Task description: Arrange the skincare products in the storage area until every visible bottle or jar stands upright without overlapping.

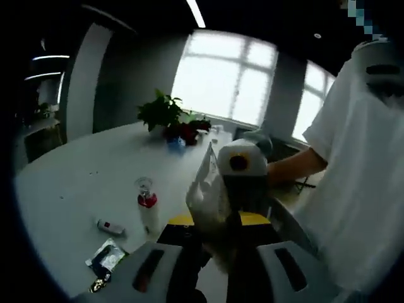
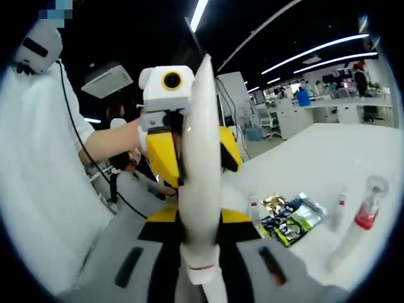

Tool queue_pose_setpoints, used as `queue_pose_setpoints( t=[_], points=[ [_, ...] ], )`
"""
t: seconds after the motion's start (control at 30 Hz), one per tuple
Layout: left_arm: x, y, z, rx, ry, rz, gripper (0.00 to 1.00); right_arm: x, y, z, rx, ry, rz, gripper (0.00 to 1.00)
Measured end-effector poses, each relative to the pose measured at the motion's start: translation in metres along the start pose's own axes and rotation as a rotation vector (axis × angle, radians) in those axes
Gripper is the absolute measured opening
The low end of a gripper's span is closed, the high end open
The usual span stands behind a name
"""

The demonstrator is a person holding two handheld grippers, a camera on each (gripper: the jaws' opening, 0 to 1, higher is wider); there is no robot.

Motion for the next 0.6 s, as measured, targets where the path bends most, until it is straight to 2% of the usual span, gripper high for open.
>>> queue_pose_setpoints(
  t=[0.23, 0.27, 0.33, 0.5, 0.6],
  points=[
    [-0.019, 0.016, -0.005, 0.000, 0.110, 0.198, 0.16, -0.022, 0.003, -0.006, 0.024, -0.147, 0.129, 0.21],
    [-0.024, 0.019, -0.003, 0.009, 0.135, 0.237, 0.15, -0.027, 0.005, -0.009, 0.019, -0.164, 0.161, 0.21],
    [-0.028, 0.024, 0.001, 0.023, 0.142, 0.277, 0.15, -0.030, 0.009, -0.012, 0.008, -0.173, 0.179, 0.21],
    [-0.030, 0.030, 0.006, 0.028, 0.135, 0.300, 0.14, -0.036, 0.009, -0.020, -0.010, -0.171, 0.178, 0.21],
    [-0.035, 0.038, 0.008, 0.028, 0.138, 0.336, 0.14, -0.044, 0.011, -0.025, -0.023, -0.157, 0.192, 0.22]
  ],
)
Point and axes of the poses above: the point that each gripper's makers call its tool centre point, and the gripper's own axes: y roughly forward along the fingers, z roughly to its left, x roughly out of its top, the point moved 2 cm from there along -y, roughly backward along the fingers, and after that the axes turned 14 degrees about z, right-handed, at the moved point
